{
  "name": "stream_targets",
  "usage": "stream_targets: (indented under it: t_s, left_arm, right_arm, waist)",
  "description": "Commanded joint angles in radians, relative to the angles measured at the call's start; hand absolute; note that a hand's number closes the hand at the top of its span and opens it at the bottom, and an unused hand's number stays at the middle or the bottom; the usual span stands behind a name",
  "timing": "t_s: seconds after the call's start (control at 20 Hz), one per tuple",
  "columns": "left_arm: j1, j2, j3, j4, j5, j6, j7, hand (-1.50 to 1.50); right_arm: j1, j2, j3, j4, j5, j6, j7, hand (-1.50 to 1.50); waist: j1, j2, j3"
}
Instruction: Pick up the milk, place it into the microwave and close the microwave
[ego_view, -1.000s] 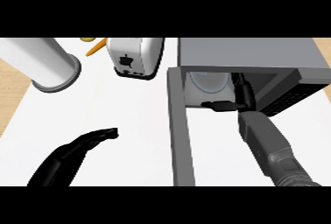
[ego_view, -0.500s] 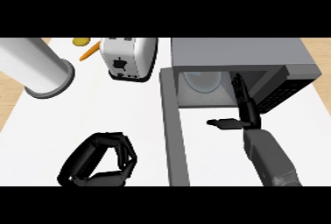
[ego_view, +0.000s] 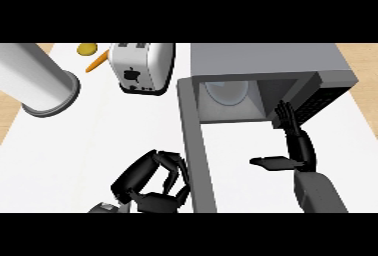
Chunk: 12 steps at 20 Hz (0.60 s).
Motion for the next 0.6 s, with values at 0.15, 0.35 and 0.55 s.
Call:
stream_targets:
  t_s: [0.15, 0.35, 0.55]
  left_arm:
    - [-0.024, -0.005, -0.164, 0.196, 0.025, 0.075, -0.087, 1.50]
    - [-0.124, -0.005, -0.331, 0.271, 0.014, 0.195, -0.094, 1.50]
    - [-0.217, -0.005, -0.471, 0.388, 0.093, 0.365, -0.097, 1.50]
  right_arm:
    - [0.256, -0.017, 0.048, -0.428, -0.046, 0.038, 0.151, -1.50]
    - [0.398, -0.040, 0.037, -0.622, -0.097, 0.071, 0.202, -1.50]
    - [0.494, -0.066, 0.021, -0.807, -0.160, 0.112, 0.271, -1.50]
  waist:
    - [-0.017, 0.000, -0.003]
    - [-0.005, 0.006, -0.001]
    - [-0.013, 0.009, -0.001]
